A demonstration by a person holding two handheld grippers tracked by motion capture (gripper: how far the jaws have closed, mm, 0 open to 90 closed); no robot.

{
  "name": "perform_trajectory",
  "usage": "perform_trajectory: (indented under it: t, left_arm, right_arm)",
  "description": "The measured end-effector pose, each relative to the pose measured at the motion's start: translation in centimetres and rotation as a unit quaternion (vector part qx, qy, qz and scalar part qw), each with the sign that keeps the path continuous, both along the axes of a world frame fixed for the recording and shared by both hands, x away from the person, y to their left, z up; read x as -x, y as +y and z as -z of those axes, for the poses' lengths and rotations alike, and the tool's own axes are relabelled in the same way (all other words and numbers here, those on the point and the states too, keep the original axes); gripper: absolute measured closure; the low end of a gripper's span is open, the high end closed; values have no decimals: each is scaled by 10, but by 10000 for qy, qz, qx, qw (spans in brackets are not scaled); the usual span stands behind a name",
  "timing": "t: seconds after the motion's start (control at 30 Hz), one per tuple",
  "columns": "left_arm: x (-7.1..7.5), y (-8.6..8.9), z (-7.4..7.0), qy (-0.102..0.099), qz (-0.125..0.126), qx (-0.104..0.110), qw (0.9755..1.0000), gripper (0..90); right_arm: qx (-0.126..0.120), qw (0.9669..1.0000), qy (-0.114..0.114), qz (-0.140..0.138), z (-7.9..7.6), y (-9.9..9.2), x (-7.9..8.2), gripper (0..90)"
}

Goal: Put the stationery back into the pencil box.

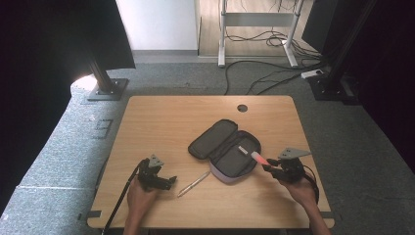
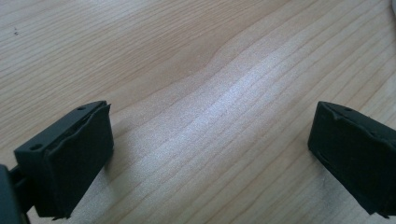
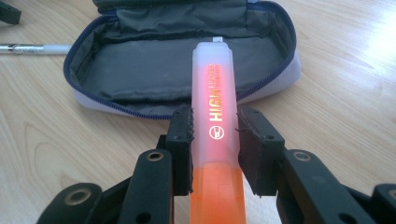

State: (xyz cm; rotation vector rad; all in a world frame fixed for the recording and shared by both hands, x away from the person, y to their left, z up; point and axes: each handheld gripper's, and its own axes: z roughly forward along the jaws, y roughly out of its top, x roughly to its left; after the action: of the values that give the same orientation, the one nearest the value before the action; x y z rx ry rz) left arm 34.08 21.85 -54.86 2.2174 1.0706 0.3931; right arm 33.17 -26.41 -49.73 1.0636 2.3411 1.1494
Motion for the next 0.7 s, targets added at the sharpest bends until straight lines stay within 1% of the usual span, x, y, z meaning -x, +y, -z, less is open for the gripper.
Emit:
perform_trajectory:
  t: [0.43, 0.7]
  left_arm:
    - [0, 0, 0, 2, 3, 5, 10000, 0]
    - [0, 0, 0, -1, 1, -2, 10000, 0]
  right_arm:
    - [14, 10000, -66, -3, 0, 15, -16, 656]
    - [10, 10000, -57, -37, 2, 25, -26, 656]
